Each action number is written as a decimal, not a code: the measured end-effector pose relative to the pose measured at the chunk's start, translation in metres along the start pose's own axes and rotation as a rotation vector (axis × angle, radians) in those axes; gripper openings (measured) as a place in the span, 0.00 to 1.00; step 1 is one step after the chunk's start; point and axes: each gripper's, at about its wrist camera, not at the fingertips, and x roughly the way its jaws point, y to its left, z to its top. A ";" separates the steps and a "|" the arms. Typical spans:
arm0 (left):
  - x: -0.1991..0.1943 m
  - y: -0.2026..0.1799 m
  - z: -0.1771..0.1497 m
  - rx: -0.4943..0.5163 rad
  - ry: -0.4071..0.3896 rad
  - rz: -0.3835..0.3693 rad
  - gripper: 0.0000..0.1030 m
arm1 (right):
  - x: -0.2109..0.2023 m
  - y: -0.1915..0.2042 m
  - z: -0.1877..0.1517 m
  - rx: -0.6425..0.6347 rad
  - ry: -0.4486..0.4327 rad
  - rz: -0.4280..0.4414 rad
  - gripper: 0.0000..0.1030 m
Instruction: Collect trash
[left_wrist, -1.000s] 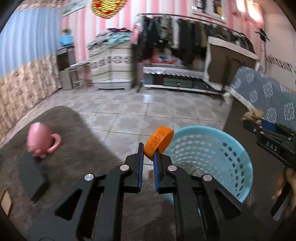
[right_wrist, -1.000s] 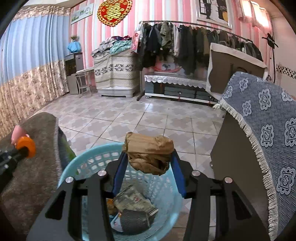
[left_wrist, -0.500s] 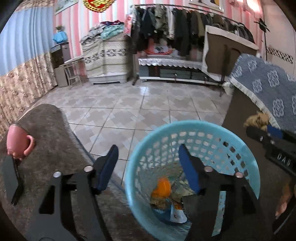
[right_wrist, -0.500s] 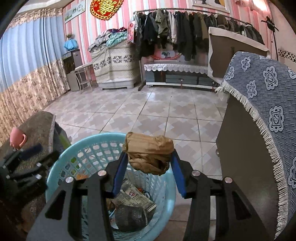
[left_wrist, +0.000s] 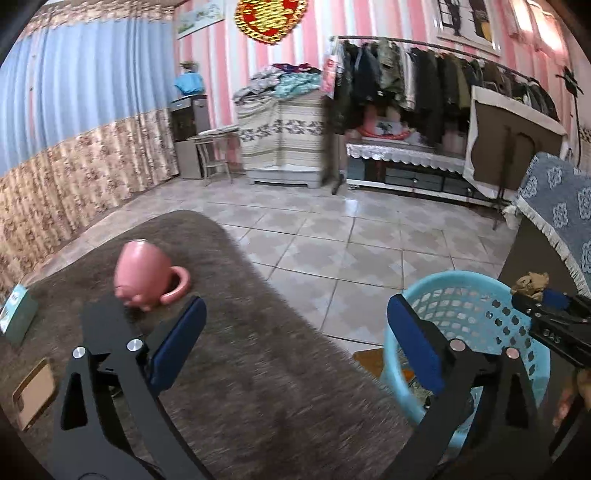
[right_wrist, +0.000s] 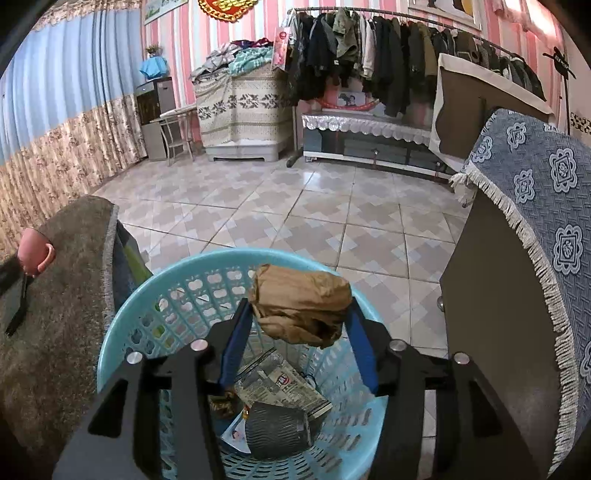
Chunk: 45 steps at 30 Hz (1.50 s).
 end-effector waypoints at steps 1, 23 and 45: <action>-0.006 0.005 -0.002 -0.005 -0.006 0.012 0.95 | 0.002 0.000 0.000 0.000 0.009 -0.001 0.58; -0.151 0.107 -0.065 -0.050 -0.039 0.208 0.95 | -0.102 0.052 -0.010 0.054 -0.122 0.236 0.96; -0.224 0.130 -0.129 -0.160 -0.116 0.254 0.95 | -0.193 0.129 -0.122 -0.145 -0.181 0.310 0.96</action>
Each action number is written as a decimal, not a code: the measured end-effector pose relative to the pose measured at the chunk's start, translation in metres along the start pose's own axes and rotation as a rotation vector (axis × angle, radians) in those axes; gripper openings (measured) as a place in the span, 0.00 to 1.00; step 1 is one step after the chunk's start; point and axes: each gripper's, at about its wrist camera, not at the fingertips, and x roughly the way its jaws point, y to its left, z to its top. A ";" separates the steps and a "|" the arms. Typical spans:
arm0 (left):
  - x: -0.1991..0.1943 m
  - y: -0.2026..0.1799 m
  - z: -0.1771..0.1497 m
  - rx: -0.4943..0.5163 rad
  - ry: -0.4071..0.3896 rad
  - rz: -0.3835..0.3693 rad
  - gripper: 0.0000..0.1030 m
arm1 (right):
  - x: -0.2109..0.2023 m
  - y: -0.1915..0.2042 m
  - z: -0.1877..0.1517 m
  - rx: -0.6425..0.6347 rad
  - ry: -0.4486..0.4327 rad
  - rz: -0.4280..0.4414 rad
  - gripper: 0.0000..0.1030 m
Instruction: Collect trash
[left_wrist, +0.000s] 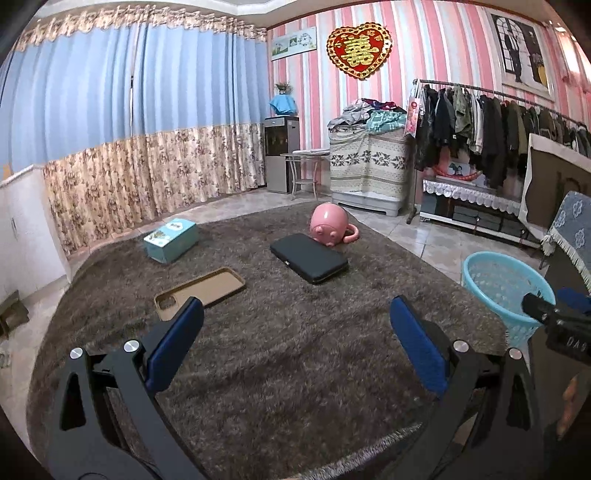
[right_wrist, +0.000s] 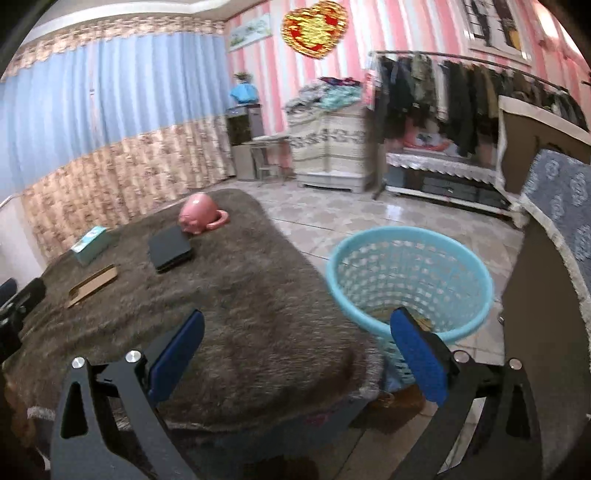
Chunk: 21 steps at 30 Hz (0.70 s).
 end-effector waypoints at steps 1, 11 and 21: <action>0.000 0.001 -0.002 -0.007 0.004 0.002 0.95 | -0.001 0.002 -0.001 -0.007 -0.008 -0.002 0.96; 0.002 0.010 -0.012 -0.050 -0.016 0.013 0.95 | -0.021 0.016 -0.002 -0.006 -0.094 0.043 0.96; 0.002 0.013 -0.015 -0.055 -0.025 0.020 0.95 | -0.027 0.026 0.001 -0.052 -0.138 -0.006 0.96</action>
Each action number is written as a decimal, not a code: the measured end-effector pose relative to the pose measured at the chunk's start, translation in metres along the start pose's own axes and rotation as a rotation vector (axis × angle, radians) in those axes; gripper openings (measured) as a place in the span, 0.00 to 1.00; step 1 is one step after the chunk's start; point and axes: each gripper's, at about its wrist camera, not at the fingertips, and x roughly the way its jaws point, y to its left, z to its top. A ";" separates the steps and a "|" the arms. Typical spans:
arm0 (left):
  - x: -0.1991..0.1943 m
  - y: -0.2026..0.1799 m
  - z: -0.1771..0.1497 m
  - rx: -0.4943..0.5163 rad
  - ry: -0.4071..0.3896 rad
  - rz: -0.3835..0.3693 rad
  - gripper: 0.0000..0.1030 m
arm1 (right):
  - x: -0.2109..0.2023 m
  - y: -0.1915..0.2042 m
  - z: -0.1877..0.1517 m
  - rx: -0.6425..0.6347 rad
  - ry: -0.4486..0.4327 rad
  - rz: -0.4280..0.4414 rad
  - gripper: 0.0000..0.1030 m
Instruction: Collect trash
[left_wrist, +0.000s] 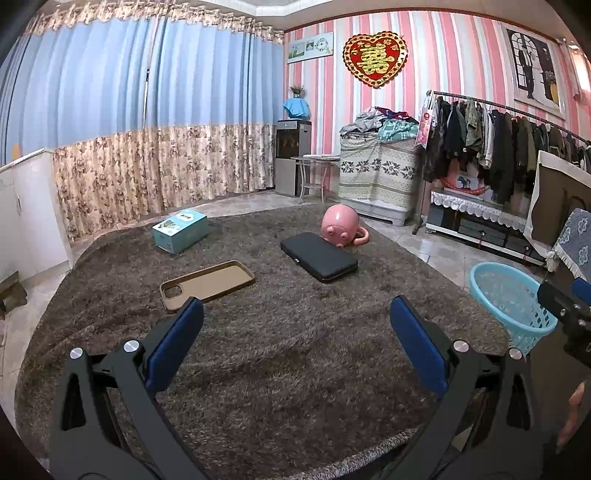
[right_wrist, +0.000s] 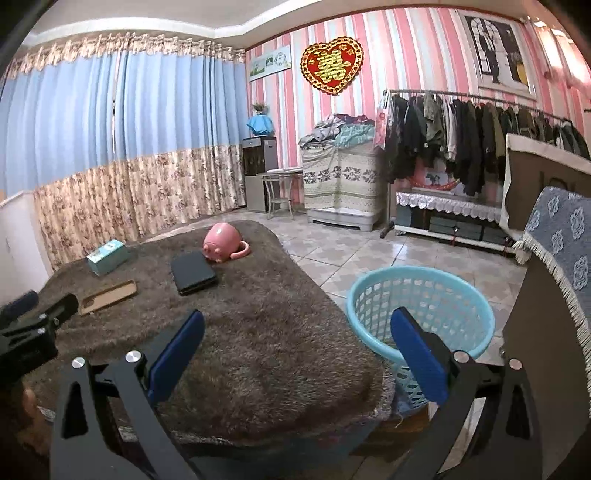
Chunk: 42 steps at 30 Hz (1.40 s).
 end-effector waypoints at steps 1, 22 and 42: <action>-0.001 0.000 0.000 0.002 -0.003 -0.001 0.95 | -0.001 0.000 0.000 -0.005 -0.005 0.002 0.96; -0.021 -0.006 0.005 0.017 -0.036 -0.017 0.95 | 0.000 0.003 -0.004 -0.064 -0.012 0.008 0.96; -0.023 -0.007 0.007 0.030 -0.039 -0.013 0.95 | 0.000 0.001 -0.005 -0.056 -0.020 0.020 0.96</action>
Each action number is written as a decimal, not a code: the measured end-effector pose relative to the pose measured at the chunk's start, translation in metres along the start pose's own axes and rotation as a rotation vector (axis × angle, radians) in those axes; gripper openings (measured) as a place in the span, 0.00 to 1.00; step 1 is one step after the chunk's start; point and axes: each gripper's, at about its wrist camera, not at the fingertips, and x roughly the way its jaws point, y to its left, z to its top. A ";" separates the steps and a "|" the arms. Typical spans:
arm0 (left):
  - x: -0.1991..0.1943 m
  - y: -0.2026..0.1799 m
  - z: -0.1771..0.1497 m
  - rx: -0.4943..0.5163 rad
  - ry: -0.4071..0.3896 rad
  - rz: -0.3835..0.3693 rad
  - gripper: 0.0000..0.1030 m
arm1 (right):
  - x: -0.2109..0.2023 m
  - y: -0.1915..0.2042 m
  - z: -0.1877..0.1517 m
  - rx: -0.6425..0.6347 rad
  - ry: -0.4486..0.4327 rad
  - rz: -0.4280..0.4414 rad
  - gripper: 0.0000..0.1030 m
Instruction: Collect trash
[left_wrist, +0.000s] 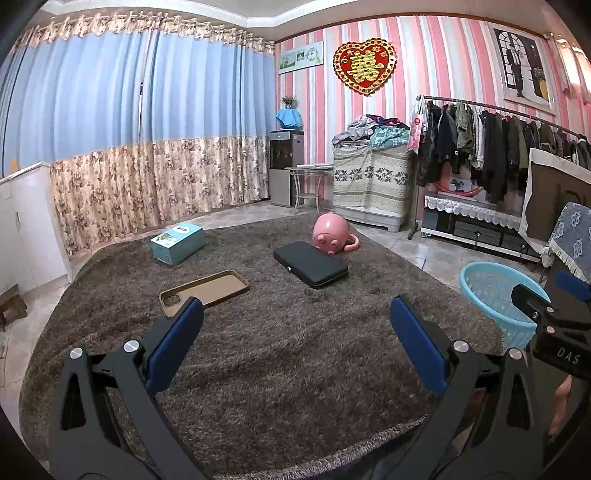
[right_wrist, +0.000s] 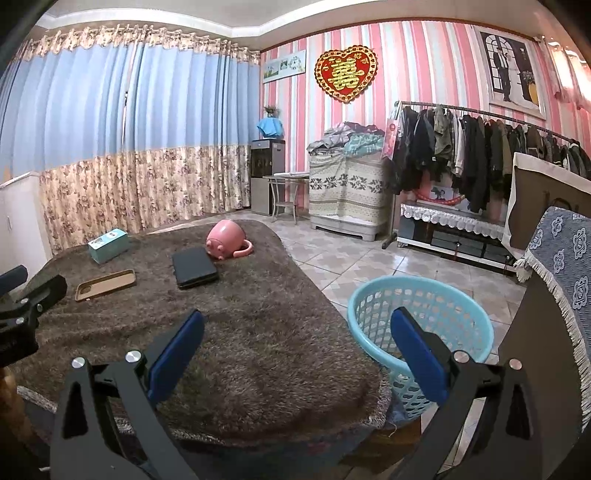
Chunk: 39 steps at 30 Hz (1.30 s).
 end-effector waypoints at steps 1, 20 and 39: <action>0.000 0.000 0.000 0.001 -0.001 0.000 0.95 | 0.000 0.000 0.000 0.000 0.000 0.001 0.96; 0.001 0.000 0.001 -0.005 0.003 -0.001 0.95 | 0.003 -0.002 -0.005 -0.010 0.011 -0.005 0.96; 0.004 -0.004 -0.001 -0.003 -0.002 0.002 0.95 | 0.003 -0.004 -0.006 -0.007 0.016 -0.006 0.96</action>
